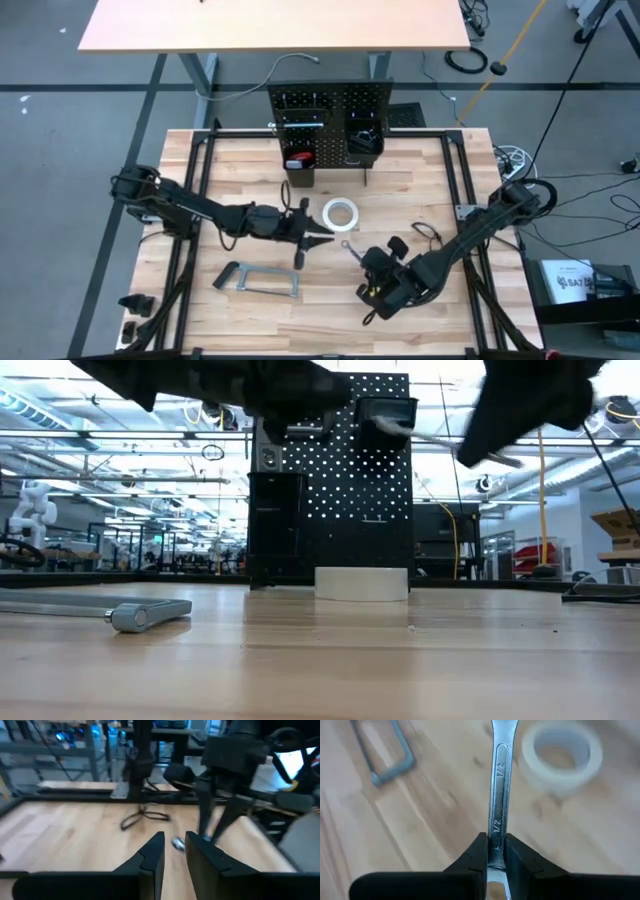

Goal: Hang tools onto peg board
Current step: Put the silver wrench into the left black tool bin, then hang the white tape on the black peg board

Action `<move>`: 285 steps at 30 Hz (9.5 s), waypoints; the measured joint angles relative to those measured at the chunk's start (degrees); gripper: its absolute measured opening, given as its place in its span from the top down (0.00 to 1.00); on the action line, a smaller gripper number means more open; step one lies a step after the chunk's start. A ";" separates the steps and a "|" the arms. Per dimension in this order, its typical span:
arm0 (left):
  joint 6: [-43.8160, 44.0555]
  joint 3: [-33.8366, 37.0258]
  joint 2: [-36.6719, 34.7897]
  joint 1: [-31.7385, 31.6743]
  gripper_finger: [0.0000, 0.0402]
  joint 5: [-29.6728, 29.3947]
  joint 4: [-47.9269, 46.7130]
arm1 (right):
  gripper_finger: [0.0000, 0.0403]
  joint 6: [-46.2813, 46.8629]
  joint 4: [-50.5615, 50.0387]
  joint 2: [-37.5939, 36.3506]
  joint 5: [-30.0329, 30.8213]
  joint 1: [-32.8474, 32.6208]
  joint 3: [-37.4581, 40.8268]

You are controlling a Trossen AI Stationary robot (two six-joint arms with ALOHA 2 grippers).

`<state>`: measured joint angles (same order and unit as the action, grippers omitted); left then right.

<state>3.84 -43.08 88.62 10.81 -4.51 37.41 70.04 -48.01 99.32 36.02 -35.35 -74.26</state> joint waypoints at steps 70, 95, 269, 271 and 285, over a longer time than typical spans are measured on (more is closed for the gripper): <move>10.86 2.39 -8.70 -1.49 0.48 -12.18 5.40 | 0.92 -45.68 30.36 -0.30 25.47 9.84 -0.02; 3.76 2.39 -8.68 -0.94 0.97 -12.59 5.59 | 0.70 -44.16 29.81 -0.30 25.14 10.14 0.02; -7.42 20.17 -27.85 3.17 0.72 -10.79 -8.09 | 0.51 -9.67 -9.88 -4.22 -0.06 21.23 -0.02; -7.70 20.16 -27.91 2.37 0.72 -10.36 -6.48 | 0.51 -10.33 -11.10 -4.25 -6.06 21.94 -0.02; -7.20 20.16 -27.87 -0.98 0.72 -9.22 -18.93 | 0.51 -9.46 -8.74 -3.55 -10.39 29.47 3.25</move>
<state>-3.36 -22.92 60.75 9.83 -13.73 18.48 60.58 -56.75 95.77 25.63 -5.89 -71.00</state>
